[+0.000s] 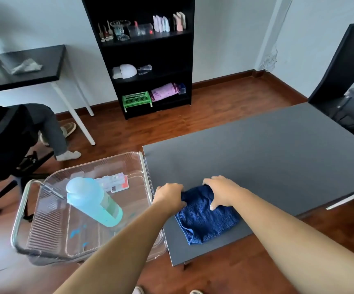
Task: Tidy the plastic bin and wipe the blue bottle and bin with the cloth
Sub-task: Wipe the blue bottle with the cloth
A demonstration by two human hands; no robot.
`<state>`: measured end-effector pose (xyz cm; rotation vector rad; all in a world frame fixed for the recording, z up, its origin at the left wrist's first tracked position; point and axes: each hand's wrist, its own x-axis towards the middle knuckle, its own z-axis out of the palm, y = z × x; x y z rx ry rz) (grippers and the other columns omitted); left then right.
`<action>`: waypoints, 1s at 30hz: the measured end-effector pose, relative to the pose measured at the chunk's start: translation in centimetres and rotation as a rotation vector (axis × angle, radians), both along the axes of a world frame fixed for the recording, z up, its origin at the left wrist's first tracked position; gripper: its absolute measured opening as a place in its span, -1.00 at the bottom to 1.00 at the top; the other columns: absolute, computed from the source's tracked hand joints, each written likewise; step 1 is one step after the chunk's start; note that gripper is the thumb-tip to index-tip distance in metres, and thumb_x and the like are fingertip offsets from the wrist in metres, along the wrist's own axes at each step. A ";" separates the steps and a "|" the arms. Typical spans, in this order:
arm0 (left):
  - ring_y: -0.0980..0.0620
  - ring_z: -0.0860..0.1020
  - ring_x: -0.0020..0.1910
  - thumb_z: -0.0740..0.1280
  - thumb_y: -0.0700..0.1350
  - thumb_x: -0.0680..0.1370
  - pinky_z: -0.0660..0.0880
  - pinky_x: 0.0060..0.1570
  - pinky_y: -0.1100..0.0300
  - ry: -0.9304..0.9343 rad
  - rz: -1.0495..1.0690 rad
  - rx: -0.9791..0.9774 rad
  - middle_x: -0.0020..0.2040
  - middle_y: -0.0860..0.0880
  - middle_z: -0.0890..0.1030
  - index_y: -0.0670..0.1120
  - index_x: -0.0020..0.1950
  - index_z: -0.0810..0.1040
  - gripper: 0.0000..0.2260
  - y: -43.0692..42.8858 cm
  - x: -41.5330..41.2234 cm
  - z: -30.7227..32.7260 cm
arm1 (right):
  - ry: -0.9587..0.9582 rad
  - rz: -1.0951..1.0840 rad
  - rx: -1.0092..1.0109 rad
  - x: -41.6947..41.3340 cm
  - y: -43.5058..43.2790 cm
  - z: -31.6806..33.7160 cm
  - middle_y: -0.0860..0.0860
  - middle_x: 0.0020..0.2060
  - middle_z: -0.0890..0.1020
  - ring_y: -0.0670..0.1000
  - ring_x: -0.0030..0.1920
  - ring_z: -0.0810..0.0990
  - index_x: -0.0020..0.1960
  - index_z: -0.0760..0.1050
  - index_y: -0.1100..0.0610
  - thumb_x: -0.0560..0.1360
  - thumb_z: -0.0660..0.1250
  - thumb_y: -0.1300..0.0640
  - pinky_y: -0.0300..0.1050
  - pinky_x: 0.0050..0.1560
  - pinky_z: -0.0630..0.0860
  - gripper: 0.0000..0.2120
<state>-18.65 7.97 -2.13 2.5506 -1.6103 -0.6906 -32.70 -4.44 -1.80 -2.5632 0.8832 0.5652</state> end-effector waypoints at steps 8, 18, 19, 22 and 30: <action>0.10 0.48 -0.29 0.42 -0.13 0.42 0.34 -0.38 0.33 0.236 0.159 -0.247 -0.29 0.07 0.52 -0.01 -0.24 0.49 -0.87 3.1 3.0 6.7 | -0.238 -0.186 0.407 2.4 -1.3 7.5 -0.02 -0.19 0.69 0.07 -0.09 0.66 -0.16 0.56 0.04 0.27 0.48 0.15 -0.05 -0.10 0.54 -0.83; 0.17 0.57 -0.22 0.42 -0.15 0.44 0.41 -0.29 0.39 0.182 0.436 -0.560 -0.22 0.15 0.62 0.04 -0.15 0.59 -0.91 12.8 7.7 12.4 | -0.448 -0.070 0.637 12.3 4.0 13.6 0.06 -0.17 0.63 0.10 -0.07 0.61 -0.17 0.53 0.07 0.38 0.36 0.28 -0.04 -0.07 0.55 -0.87; 0.14 0.58 -0.20 0.42 -0.14 0.44 0.43 -0.27 0.34 0.174 0.484 -0.562 -0.21 0.12 0.63 0.03 -0.13 0.60 -0.92 14.0 8.1 12.2 | -0.451 -0.057 0.655 13.0 4.9 13.5 0.06 -0.14 0.63 0.09 -0.07 0.61 -0.12 0.54 0.05 0.37 0.38 0.29 -0.05 -0.08 0.54 -0.83; 0.08 0.59 -0.16 0.43 -0.11 0.45 0.54 -0.16 0.19 0.146 0.599 -0.513 -0.16 0.05 0.65 -0.02 -0.09 0.60 -0.93 17.1 8.7 11.0 | -0.521 -0.094 0.713 14.4 7.2 12.6 0.08 0.00 0.60 0.08 -0.01 0.60 0.09 0.49 0.00 0.33 0.46 0.34 -0.11 -0.08 0.54 -0.58; 0.02 0.56 -0.18 0.46 -0.10 0.42 0.52 -0.15 0.16 0.115 0.675 -0.378 -0.18 0.03 0.62 -0.02 -0.18 0.57 -0.92 21.6 9.3 6.3 | -0.624 -0.205 0.677 16.8 12.4 9.2 0.05 -0.13 0.66 0.04 -0.10 0.60 -0.07 0.56 0.06 0.34 0.45 0.35 -0.11 -0.09 0.51 -0.74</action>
